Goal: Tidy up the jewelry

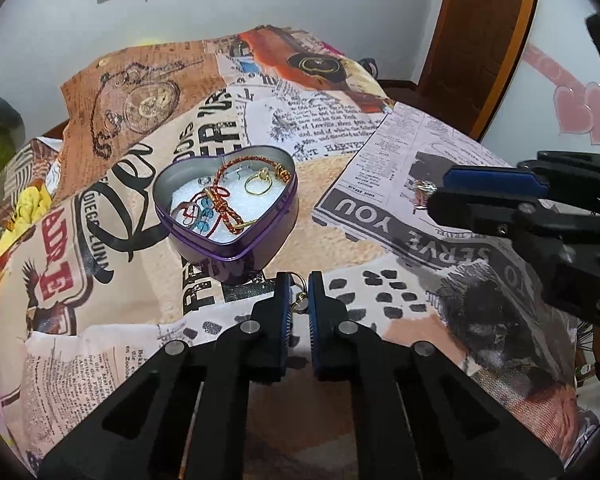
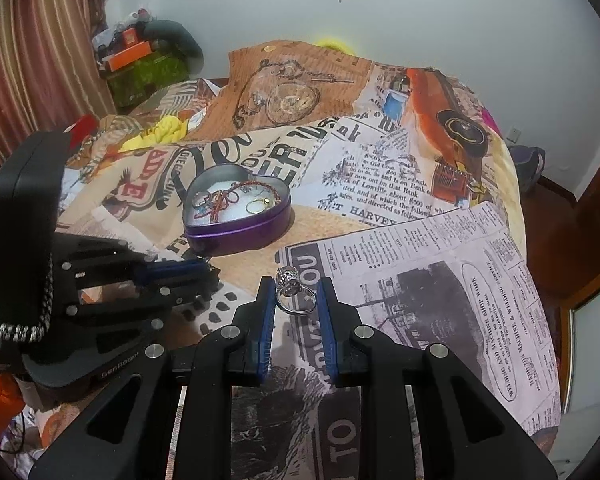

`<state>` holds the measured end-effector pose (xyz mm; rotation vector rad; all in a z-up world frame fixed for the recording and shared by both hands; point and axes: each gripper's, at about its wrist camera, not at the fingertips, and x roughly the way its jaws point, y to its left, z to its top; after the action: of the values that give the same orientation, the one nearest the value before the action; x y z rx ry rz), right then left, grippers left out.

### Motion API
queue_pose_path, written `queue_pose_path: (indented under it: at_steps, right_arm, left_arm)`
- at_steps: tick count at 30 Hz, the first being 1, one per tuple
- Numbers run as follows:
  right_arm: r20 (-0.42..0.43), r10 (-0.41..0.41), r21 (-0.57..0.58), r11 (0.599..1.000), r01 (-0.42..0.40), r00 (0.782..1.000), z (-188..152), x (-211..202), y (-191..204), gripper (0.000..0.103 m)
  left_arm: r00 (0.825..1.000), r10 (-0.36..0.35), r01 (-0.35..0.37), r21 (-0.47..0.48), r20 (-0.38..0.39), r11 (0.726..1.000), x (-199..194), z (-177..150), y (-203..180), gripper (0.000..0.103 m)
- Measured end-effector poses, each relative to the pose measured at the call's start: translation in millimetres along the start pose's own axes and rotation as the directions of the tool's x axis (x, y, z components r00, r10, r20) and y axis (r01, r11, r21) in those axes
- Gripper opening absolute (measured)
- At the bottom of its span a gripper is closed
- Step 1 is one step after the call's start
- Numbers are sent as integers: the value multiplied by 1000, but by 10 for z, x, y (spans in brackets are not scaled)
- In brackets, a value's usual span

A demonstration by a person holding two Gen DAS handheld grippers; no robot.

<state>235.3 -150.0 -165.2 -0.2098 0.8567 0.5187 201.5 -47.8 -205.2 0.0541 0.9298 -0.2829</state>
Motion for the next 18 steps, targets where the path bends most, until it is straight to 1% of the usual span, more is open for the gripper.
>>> queue_pose_path:
  at_steps: [4,9,18]
  right_arm:
    - [7,-5,1,1000,5,1000,22,-23,7,19]
    - [22,-5,6,1000,5,1000,78,-63,30,19]
    - [65,6,3,1000,-6,998,249,-130,81,19]
  left_arm:
    - [1000,1,-1,-5,24,1000,-109,2,8,7]
    - [997,5,-4,-13,73,1000,-308,54,60,7]
    - [987,26,-21,-31,160,999,-610,200,184,7]
